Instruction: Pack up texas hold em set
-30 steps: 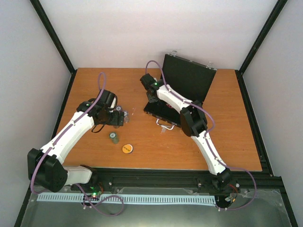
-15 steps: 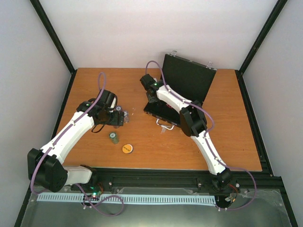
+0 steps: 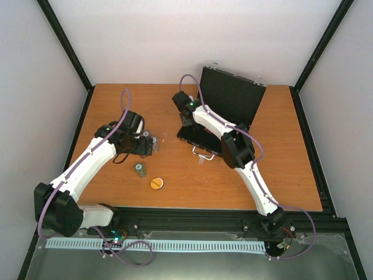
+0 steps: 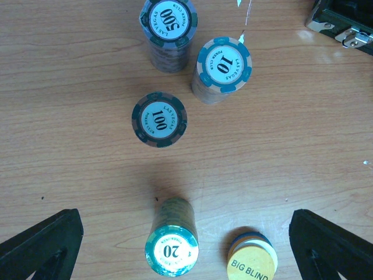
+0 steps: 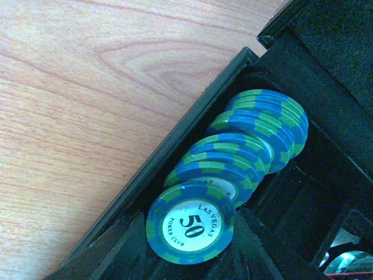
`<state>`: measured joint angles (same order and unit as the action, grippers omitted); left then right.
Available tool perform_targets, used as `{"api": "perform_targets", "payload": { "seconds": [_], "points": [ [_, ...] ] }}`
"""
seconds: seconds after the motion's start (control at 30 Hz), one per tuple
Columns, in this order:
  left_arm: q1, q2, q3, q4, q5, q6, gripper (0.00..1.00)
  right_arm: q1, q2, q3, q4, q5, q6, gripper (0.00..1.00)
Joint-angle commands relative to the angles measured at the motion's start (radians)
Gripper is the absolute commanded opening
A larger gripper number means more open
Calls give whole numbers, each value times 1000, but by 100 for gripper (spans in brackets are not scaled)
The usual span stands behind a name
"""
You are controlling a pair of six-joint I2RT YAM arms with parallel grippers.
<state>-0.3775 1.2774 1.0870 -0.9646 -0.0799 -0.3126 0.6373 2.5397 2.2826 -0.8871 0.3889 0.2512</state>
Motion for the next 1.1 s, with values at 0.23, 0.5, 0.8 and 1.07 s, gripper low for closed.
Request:
{"api": "perform_targets", "payload": {
  "seconds": [0.23, 0.5, 0.8, 1.07],
  "points": [
    [3, 10, 27, 13, 8, 22, 100, -7, -1, -2, 42, 12, 0, 43],
    [2, 14, 30, 15, 7, 23, 100, -6, -18, -4, 58, 29, -1, 50],
    [3, 12, 26, 16, 8, 23, 100, -7, -41, -3, 66, 31, -2, 58],
    [3, 14, 25, 21, 11, 21, 100, -5, -81, -4, 66, 4, -18, 86]
  ]
}}
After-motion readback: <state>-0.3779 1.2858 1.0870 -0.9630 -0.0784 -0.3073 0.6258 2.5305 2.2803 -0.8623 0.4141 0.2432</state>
